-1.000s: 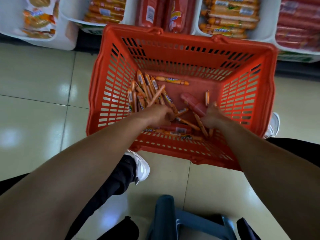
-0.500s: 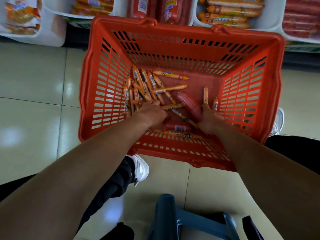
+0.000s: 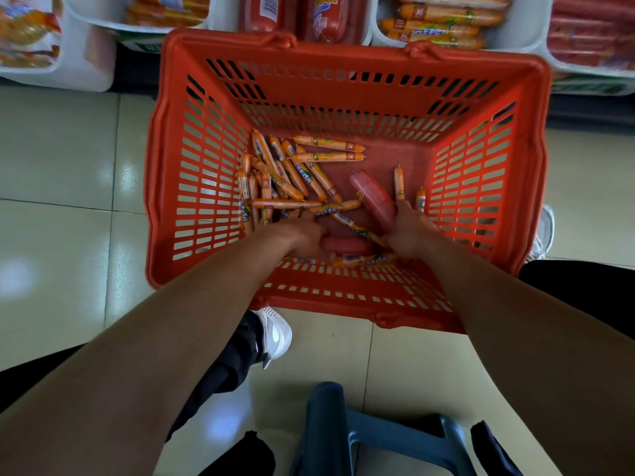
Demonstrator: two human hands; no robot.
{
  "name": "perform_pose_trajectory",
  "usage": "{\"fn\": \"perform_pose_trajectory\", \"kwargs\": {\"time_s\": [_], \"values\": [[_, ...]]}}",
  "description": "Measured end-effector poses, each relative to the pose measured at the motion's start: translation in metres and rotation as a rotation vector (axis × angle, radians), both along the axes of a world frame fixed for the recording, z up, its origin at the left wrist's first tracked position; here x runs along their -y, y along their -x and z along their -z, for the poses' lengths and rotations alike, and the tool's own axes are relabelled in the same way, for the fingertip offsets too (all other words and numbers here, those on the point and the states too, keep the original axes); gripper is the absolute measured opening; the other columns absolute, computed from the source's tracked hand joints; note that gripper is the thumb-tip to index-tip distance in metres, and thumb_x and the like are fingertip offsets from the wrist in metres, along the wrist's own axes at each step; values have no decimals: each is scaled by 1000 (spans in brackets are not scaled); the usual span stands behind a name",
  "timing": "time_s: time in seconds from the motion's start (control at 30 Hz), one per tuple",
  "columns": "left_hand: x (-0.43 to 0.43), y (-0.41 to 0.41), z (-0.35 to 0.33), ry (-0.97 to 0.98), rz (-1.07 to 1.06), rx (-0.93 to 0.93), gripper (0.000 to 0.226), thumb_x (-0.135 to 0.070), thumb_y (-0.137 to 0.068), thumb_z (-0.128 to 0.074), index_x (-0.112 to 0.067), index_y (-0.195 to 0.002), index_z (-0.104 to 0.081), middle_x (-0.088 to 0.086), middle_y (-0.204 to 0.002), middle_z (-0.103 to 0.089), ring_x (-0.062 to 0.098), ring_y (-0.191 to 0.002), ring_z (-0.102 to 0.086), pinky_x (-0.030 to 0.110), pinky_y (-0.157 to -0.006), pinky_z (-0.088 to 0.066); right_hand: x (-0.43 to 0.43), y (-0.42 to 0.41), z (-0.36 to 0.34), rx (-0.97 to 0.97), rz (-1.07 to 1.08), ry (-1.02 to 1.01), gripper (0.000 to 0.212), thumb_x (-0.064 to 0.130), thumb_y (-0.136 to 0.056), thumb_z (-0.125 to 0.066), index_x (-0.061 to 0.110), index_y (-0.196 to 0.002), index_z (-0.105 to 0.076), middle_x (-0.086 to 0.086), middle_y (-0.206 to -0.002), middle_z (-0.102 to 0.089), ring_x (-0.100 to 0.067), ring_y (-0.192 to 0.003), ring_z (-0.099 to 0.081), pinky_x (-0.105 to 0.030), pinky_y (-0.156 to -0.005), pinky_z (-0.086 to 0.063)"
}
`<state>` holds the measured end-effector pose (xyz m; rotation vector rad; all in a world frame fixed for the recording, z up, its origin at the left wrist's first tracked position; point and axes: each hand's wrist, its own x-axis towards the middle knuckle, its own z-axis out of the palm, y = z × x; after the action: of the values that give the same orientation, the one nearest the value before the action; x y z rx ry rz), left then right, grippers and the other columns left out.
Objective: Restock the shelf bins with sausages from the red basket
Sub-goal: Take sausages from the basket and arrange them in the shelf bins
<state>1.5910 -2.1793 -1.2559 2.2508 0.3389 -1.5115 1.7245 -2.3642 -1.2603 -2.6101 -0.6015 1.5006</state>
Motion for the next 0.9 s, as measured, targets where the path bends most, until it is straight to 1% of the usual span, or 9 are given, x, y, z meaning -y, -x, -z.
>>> {"fn": "perform_pose_trajectory", "kwargs": {"time_s": [0.1,0.2,0.27,0.37,0.47,0.57,0.67,0.73,0.9], "values": [[-2,3,-6,48,-97,-19,77,-56,-87,-66,-24,-149,-33,9,-147,-41,32,-128,-46,42,-103,-43,-1,-3,-2,0,57,15,88,34,-80,-75,13,-149,-24,-21,-150,-33,-44,-128,-46,-47,-100,-44],[-8,6,-12,71,-200,-12,79,-48,-84,-74,-19,-145,-33,4,-143,-47,27,-122,-51,33,-92,-44,-1,-2,-3,15,123,-4,79,38,-75,-73,13,-138,-32,-18,-133,-49,-39,-117,-54,-40,-88,-46],[-9,5,-20,74,-207,25,76,-44,-83,-76,-20,-145,-39,0,-140,-50,25,-121,-53,30,-89,-41,-3,-2,-6,1,125,-9,82,41,-75,-71,12,-140,-32,-20,-134,-51,-39,-116,-56,-36,-84,-45],[-11,4,-33,80,-171,69,71,-45,-82,-76,-30,-144,-46,0,-133,-57,24,-116,-56,31,-93,-45,-10,-1,-16,-9,101,-22,80,46,-80,-68,7,-142,-38,-24,-135,-52,-40,-121,-54,-32,-84,-40],[-19,6,-55,-7,-171,121,51,-49,-81,-74,-26,-125,-61,1,-114,-66,23,-101,-61,29,-81,-47,-15,0,-35,10,84,-73,74,60,-81,-66,5,-129,-53,-23,-128,-59,-39,-116,-57,-34,-87,-45],[-32,8,-89,-54,-234,205,30,-46,-80,-74,-30,-102,-63,-1,-98,-66,22,-91,-64,29,-74,-47,-19,-2,-64,15,38,-104,71,57,-84,-67,5,-130,-54,-21,-127,-61,-38,-115,-59,-32,-86,-46],[-44,9,-136,-146,-240,251,37,-46,-76,-76,-24,-105,-67,3,-102,-71,23,-91,-67,31,-78,-52,-24,-9,-105,70,-35,-95,64,52,-87,-67,4,-129,-56,-21,-125,-63,-36,-112,-61,-26,-76,-39],[-51,9,-172,-192,-202,278,44,-48,-77,-76,-21,-112,-67,4,-106,-69,25,-98,-64,34,-84,-52,-28,-16,-138,122,-99,-116,58,50,-87,-67,6,-125,-61,-21,-124,-64,-35,-112,-62,-27,-76,-39],[-69,15,-254,-315,-191,374,50,-49,-77,-74,-14,-111,-66,3,-105,-70,24,-95,-65,33,-82,-54,-38,-40,-223,223,-199,-190,54,51,-86,-66,10,-122,-60,-16,-120,-66,-33,-107,-64,-29,-77,-45]]}}
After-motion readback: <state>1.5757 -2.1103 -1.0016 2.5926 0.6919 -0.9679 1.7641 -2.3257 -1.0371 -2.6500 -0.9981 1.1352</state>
